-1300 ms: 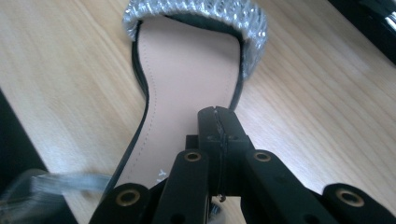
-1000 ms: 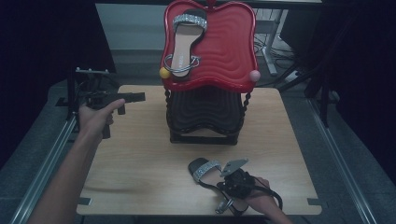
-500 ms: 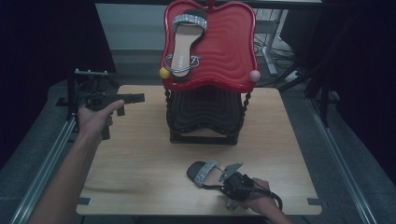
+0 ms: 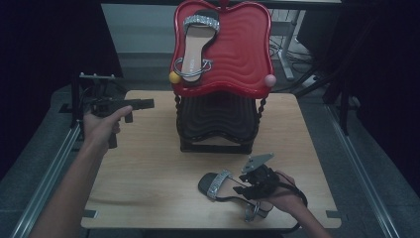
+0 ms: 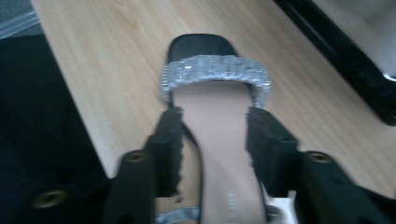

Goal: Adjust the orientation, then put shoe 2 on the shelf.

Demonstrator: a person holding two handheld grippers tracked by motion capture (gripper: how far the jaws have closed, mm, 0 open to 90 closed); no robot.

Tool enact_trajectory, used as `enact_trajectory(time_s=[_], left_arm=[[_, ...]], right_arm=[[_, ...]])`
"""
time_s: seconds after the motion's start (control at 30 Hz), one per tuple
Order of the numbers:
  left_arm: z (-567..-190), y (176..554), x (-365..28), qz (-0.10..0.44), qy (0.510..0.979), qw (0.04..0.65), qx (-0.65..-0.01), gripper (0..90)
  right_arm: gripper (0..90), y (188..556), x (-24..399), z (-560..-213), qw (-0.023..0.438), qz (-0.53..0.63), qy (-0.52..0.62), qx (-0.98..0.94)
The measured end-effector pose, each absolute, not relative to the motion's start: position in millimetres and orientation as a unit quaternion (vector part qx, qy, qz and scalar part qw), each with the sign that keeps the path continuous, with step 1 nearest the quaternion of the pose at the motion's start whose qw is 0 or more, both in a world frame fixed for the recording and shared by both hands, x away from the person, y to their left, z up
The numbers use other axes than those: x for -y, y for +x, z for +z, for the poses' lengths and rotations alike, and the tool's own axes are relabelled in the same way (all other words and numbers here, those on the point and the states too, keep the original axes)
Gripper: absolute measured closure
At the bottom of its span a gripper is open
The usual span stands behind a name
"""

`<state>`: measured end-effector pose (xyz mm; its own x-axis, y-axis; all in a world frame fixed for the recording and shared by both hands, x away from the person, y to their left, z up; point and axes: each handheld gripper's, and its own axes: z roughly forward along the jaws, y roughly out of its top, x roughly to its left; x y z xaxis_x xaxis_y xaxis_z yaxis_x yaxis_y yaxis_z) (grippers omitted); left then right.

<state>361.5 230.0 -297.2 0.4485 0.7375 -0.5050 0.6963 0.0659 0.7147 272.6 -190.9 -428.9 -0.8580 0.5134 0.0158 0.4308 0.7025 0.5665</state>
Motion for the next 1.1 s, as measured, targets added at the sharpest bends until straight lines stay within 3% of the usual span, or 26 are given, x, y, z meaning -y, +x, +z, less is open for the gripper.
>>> enact_trajectory(time_s=[0.1,0.43,0.67,0.77,1.1], left_arm=[[-298,362,-229,0.02,0.686,0.506,-0.523,30.9],[-300,363,-230,0.016,0.678,0.511,-0.527,31.0],[-301,362,-231,0.016,0.679,0.511,-0.527,31.0],[-302,362,-232,0.017,0.678,0.511,-0.528,31.1],[-305,363,-232,0.015,0.675,0.512,-0.531,31.5]], right_arm=[[36.3,285,190,-437,0.062,0.25,0.256,-0.932],[25.8,294,173,-465,0.052,0.164,0.236,-0.956],[30.9,298,169,-490,0.038,0.119,0.246,-0.961],[40.8,300,168,-496,0.021,0.112,0.25,-0.961],[42.1,305,175,-494,-0.009,0.125,0.276,-0.953]])
